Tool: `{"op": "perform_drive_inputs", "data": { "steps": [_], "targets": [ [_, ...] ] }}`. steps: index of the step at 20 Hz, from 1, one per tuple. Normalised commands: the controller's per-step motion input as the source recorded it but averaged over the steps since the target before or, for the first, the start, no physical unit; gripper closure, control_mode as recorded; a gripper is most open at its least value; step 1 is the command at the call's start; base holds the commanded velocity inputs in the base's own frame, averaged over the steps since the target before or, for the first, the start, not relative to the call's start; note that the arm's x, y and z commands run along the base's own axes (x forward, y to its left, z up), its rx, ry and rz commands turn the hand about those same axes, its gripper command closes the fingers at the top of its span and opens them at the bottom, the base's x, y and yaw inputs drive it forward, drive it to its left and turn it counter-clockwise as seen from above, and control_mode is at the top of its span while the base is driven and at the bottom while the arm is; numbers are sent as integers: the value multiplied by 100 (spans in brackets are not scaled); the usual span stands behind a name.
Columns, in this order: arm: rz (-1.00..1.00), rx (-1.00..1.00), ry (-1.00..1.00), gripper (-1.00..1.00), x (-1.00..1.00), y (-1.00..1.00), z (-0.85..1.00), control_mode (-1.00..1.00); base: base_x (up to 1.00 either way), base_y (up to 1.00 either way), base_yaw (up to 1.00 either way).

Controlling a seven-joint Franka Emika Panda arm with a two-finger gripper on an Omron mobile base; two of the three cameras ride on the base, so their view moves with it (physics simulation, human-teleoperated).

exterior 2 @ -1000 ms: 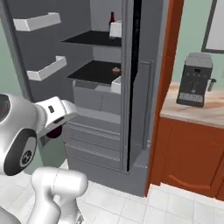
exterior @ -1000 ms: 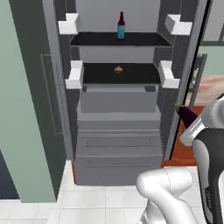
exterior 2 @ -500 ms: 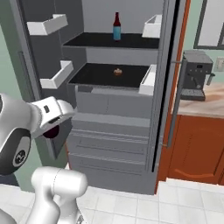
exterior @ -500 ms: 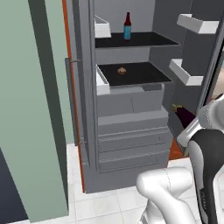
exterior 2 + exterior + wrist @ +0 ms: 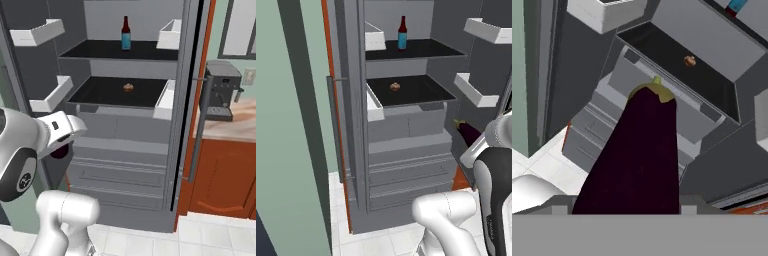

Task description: Place the beer on the top shelf of the fridge to keep it out of children's reach, and place the mushroom and eggplant on lower shelves for easy access.

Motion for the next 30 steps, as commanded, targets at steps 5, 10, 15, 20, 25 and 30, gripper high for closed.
{"op": "perform_drive_inputs", "data": {
  "steps": [5,10,15,20,25,30],
  "targets": [
    [0,0,0,100,0,0,0,100,56,-18,0],
    [0,0,0,100,0,0,0,100,59,-18,0],
    [0,0,0,100,0,0,0,100,62,-11,-1],
    [0,0,0,100,0,0,0,100,64,-2,-3],
    [0,0,0,100,0,0,0,100,53,-2,-4],
    [-2,0,0,100,24,-9,-2,-100,17,-3,-1]
  ]
}}
